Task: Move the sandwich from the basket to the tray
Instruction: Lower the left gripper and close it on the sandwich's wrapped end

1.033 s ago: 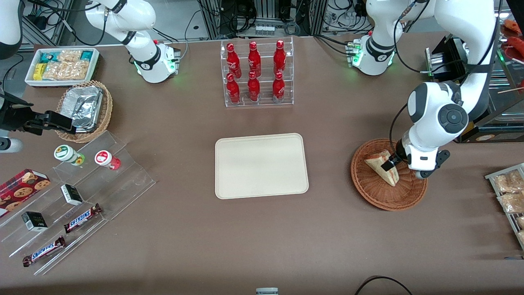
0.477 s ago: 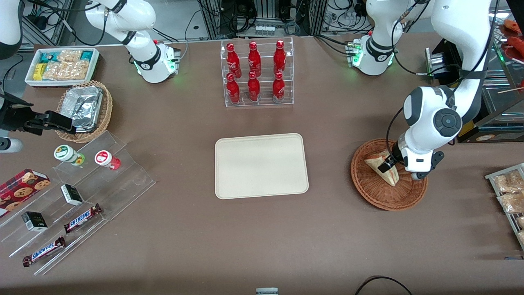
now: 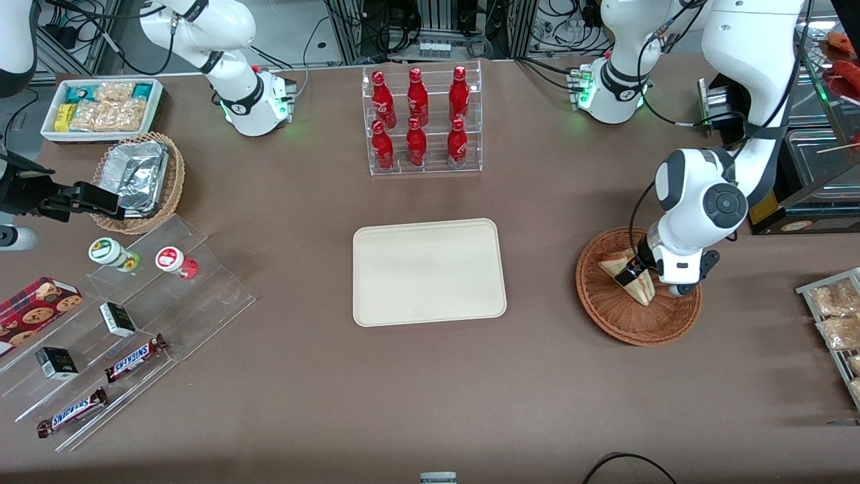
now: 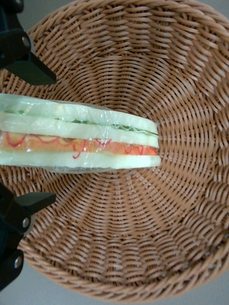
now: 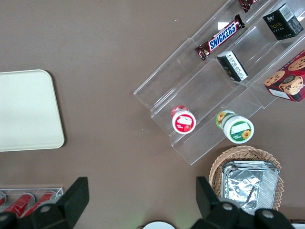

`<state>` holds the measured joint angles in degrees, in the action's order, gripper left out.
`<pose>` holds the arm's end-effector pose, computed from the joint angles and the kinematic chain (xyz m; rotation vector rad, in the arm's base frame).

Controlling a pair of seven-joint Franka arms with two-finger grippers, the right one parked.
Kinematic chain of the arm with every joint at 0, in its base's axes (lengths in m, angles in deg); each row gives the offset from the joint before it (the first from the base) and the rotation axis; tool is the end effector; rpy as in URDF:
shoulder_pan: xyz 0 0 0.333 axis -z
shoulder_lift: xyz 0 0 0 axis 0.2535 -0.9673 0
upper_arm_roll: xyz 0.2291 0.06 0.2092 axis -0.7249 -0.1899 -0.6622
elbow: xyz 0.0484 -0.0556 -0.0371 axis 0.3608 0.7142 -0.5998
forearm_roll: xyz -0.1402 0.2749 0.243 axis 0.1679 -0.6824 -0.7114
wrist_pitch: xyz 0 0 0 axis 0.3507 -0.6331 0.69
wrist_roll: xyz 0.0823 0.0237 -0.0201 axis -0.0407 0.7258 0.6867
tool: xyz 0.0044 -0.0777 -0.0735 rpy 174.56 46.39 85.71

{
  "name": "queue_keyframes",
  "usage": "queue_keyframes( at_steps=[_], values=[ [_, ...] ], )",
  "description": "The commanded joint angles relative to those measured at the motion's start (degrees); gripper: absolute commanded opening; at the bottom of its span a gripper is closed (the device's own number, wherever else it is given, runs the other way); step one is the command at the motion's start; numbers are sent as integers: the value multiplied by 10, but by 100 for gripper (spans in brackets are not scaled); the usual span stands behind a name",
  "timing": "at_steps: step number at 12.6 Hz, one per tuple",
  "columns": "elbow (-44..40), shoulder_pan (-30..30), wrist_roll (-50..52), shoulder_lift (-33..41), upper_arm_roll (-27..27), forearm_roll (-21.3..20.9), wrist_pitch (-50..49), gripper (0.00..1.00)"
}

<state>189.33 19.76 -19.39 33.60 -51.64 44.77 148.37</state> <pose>0.5387 -0.0625 0.2501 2.9168 1.1334 -0.0810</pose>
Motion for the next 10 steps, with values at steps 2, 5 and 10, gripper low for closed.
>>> queue_keyframes(
  at_steps=[2, 5, 10],
  values=[
    [15, 7, 9, 5, -2, 8, 2, 37],
    [16, 7, -2, 29, -3, 8, -45, 0],
    [-2, 28, -6, 64, 7, -4, -101, 0]
  ],
)
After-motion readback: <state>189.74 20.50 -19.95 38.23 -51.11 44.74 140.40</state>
